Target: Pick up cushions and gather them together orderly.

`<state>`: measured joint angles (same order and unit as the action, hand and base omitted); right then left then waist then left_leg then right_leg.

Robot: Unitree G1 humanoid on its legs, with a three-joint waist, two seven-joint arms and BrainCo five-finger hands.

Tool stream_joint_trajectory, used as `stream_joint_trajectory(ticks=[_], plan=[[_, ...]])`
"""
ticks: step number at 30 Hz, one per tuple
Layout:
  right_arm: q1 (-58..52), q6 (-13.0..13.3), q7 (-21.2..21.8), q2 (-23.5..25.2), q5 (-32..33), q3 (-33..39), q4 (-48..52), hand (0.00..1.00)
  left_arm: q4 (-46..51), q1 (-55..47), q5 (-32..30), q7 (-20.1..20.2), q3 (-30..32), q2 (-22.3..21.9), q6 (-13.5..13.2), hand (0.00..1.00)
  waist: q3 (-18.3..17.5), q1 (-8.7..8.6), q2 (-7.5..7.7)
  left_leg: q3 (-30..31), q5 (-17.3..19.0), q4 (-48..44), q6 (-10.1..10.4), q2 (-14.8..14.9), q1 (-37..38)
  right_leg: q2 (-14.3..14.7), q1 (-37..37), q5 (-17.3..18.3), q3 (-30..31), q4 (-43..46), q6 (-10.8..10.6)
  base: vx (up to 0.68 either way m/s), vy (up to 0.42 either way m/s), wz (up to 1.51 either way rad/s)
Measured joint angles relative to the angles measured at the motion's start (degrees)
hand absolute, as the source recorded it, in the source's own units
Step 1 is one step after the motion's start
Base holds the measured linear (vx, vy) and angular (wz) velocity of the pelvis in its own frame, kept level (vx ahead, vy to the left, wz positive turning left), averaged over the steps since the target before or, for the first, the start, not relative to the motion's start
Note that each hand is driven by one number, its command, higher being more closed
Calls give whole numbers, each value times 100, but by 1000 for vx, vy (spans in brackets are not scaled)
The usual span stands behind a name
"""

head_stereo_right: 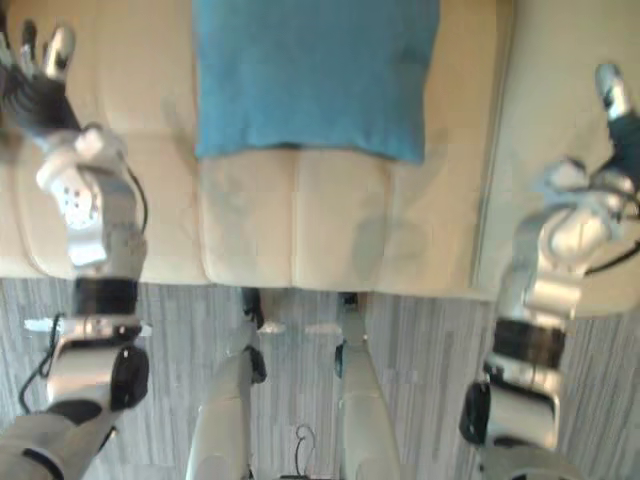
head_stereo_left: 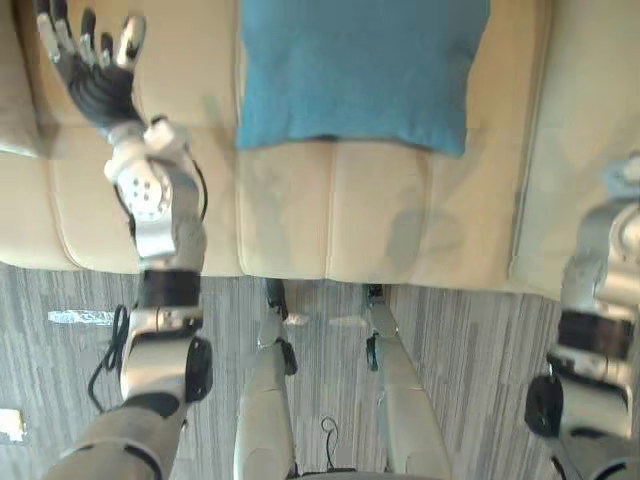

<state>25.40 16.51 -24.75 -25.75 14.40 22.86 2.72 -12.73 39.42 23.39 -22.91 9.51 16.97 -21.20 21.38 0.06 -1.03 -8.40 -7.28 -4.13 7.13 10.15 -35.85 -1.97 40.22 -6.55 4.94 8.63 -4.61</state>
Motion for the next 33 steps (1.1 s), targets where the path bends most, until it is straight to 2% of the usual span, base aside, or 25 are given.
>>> stream_joint_trajectory(ticks=[2,6,9,11,15,19,22,28,33], plan=[[-630,69,202,378,-191,-105,198,0,255,-791,-110,155,-170,-233,3,0,-135,12,90,21,31,-2,18,-18,135,-15,-54,152,-39,210,37,41,-37,17],[-1887,67,612,1412,-488,-581,217,0,297,-2345,-266,651,-866,-1015,152,0,-203,43,143,126,137,-21,23,-93,697,-96,-592,434,-189,455,61,59,-27,19],[-2744,-11,1012,2141,-758,-970,-513,0,-184,-3384,-542,1193,-1198,-1437,407,0,-533,67,196,110,354,-119,-15,-122,1229,-133,-1119,689,-198,568,59,95,-15,4],[-3221,-81,1159,2404,-765,-1091,-1082,0,-578,-3818,-632,1323,-1245,-1606,466,0,-806,74,198,99,513,-134,-50,-151,1556,-164,-1422,842,-216,620,65,70,-3,1],[-3566,-213,1359,2607,-761,-1100,-2378,0,-1676,-4128,-973,1450,-1126,-1682,666,0,-1125,76,198,9,743,-268,-46,-143,2031,-195,-1880,1072,-270,653,98,48,8,-11],[-3617,-490,1637,2734,-672,-952,-3787,0,-3142,-4132,-1539,1474,-809,-1778,981,0,-1423,56,160,-131,833,-160,-18,-139,2492,-254,-2253,1116,-369,565,96,35,19,-15],[-3610,-595,1759,2821,-526,-819,-4482,0,-3723,-4132,-1804,1569,-595,-1778,1096,0,-1560,52,157,-243,835,16,-14,-140,2779,-292,-2467,1107,-430,416,88,60,18,-16],[-3587,-754,1861,2779,-475,-331,-5243,0,-4353,-4130,-2340,1694,-378,-1700,1205,0,-1766,42,166,-365,823,322,28,-177,3255,-303,-3005,863,-391,-94,12,98,30,-9],[-3391,-813,1876,2794,-475,-362,-5378,0,-4415,-4072,-2394,1692,-384,-1603,1250,0,-1739,49,228,-575,918,229,25,-171,3303,-279,-2965,725,-253,-81,-31,55,18,-23]])
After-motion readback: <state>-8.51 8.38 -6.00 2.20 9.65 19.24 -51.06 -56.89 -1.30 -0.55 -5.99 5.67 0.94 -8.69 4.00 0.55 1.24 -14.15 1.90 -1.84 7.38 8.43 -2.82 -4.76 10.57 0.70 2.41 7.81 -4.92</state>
